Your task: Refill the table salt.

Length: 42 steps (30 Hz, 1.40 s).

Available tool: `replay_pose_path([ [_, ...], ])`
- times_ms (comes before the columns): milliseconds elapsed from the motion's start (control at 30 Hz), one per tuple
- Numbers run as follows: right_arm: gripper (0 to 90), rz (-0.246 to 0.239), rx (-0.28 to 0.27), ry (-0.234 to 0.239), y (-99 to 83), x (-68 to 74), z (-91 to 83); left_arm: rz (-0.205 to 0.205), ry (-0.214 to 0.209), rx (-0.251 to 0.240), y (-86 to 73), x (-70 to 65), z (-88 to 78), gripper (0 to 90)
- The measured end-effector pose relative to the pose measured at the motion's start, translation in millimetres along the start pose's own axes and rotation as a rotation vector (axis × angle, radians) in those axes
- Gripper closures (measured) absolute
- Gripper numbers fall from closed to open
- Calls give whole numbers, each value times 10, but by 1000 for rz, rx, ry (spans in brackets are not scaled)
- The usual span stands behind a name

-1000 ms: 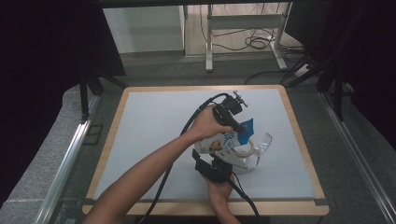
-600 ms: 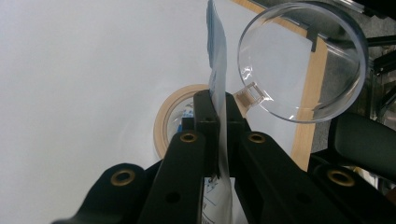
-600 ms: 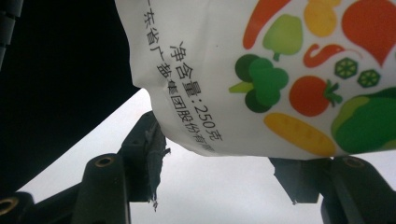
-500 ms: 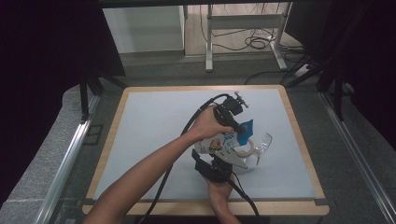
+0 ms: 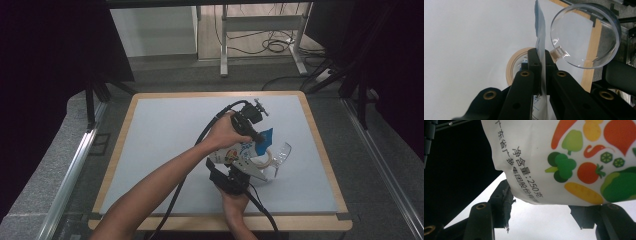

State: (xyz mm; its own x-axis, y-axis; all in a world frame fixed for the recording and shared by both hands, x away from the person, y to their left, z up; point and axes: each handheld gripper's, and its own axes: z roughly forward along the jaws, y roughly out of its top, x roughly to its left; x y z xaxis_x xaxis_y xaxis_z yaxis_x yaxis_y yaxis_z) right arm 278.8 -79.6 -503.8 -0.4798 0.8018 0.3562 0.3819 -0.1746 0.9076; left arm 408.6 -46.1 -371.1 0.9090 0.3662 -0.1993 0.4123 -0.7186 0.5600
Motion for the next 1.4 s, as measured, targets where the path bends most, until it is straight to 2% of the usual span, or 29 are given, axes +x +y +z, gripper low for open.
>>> replay_pose_path([
  [133,410,30,-2,7,10,-5,-3,4,0,-4,4,-6,-2,900],
  [467,442,-24,3,-10,10,-13,-11,7,-1,-9,3,-12,-12,900],
  [833,454,-54,8,-24,12,-15,-3,7,1,-15,0,-14,-40,900],
  [1100,457,-44,9,-19,24,-1,5,17,10,-8,3,-33,-47,900],
  [1200,486,-71,18,-46,47,0,11,22,13,-1,15,-53,-59,900],
  [1233,498,-57,18,-43,58,-3,4,22,13,-1,15,-53,-59,900],
  [1400,499,-50,13,-40,94,3,-7,40,27,12,51,-90,-66,900],
])
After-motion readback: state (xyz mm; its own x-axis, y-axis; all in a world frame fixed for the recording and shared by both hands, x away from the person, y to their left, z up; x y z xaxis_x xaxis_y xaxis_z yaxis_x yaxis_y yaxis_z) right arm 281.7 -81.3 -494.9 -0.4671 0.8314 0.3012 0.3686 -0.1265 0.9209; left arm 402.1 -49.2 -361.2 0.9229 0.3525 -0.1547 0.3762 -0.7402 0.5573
